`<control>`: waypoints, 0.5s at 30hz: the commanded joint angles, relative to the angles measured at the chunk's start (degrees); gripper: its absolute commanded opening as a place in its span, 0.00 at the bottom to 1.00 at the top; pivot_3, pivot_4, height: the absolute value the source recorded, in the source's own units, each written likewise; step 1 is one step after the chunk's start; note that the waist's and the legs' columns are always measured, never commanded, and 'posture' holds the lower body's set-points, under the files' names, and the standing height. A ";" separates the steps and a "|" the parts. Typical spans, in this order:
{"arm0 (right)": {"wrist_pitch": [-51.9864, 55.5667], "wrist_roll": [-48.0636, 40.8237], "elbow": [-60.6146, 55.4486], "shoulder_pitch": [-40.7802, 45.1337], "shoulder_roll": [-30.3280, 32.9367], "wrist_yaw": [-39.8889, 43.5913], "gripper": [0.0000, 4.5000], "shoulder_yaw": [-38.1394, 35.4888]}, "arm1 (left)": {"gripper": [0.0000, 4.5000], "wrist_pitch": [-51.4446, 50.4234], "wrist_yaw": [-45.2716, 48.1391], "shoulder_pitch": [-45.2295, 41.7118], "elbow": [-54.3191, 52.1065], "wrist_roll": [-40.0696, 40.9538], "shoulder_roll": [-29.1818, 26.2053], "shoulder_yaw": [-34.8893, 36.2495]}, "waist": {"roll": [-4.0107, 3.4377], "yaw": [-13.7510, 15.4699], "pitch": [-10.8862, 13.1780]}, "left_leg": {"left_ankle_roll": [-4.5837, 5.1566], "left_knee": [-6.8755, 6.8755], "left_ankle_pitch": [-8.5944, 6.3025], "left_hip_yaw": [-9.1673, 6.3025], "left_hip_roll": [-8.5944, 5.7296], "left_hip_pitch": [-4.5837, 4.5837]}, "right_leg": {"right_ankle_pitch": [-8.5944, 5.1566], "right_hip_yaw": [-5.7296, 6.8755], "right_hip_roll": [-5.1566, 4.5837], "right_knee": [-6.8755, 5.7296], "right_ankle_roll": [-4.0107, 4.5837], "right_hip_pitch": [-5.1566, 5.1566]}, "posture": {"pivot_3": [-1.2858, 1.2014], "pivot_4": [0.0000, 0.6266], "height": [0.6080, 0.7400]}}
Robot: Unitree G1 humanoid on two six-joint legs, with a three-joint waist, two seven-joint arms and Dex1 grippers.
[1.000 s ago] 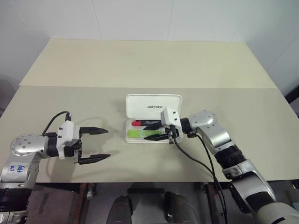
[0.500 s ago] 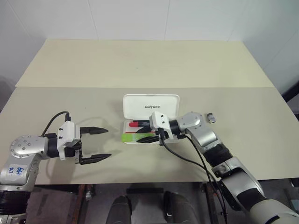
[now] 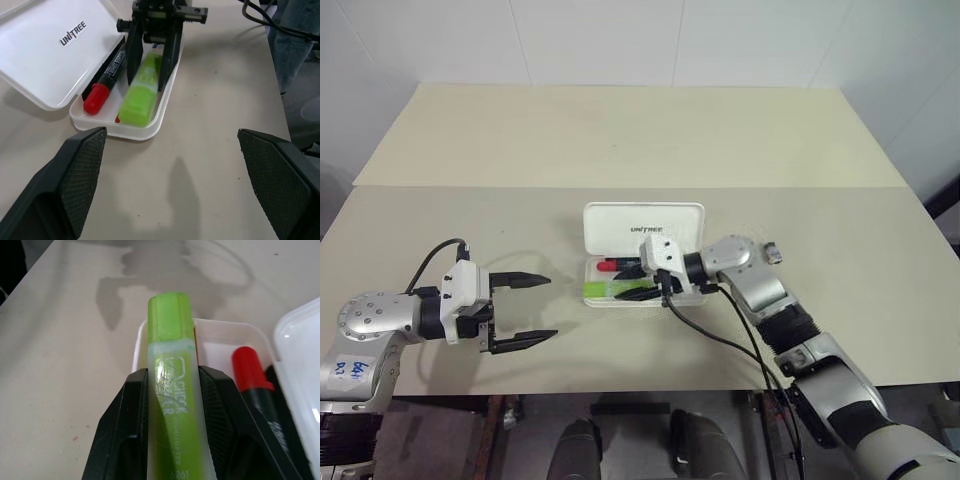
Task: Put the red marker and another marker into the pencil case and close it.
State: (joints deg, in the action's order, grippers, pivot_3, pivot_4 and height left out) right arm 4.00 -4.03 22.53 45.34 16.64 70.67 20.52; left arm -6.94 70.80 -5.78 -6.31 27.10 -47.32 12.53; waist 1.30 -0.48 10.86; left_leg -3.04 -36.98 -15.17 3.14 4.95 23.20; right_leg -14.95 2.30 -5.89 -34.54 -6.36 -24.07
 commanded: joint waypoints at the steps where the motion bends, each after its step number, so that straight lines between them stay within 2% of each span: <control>1: 1.13 -1.35 -4.01 0.26 0.76 0.06 0.24 -1.38 | 1.00 0.12 0.14 -0.19 -1.56 0.98 -0.78 1.10 | 0.00 -0.01 0.00 | 0.00 0.00 0.00 0.00 0.00 0.00 | 0.00 0.00 0.00 -0.01 0.00 -0.01 | 0.52 0.24 1.00; 15: 2.99 -0.93 -4.94 -2.47 1.73 -0.17 0.24 -0.58 | 1.00 0.36 0.84 -2.00 -0.43 0.59 -0.42 0.01 | 0.01 0.08 0.00 | -0.02 0.01 -0.02 0.13 0.03 0.02 | -0.01 -0.02 0.01 -0.10 0.02 -0.15 | 0.52 0.24 1.00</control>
State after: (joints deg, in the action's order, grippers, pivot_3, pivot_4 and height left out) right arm 7.11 -4.23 19.13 43.29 18.66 70.63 20.05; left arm -6.95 71.37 -7.30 -6.16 27.08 -47.32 12.31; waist 1.30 -0.40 10.86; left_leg -3.06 -36.97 -15.19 3.29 4.99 23.22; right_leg -14.96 2.29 -5.89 -34.64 -6.33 -24.23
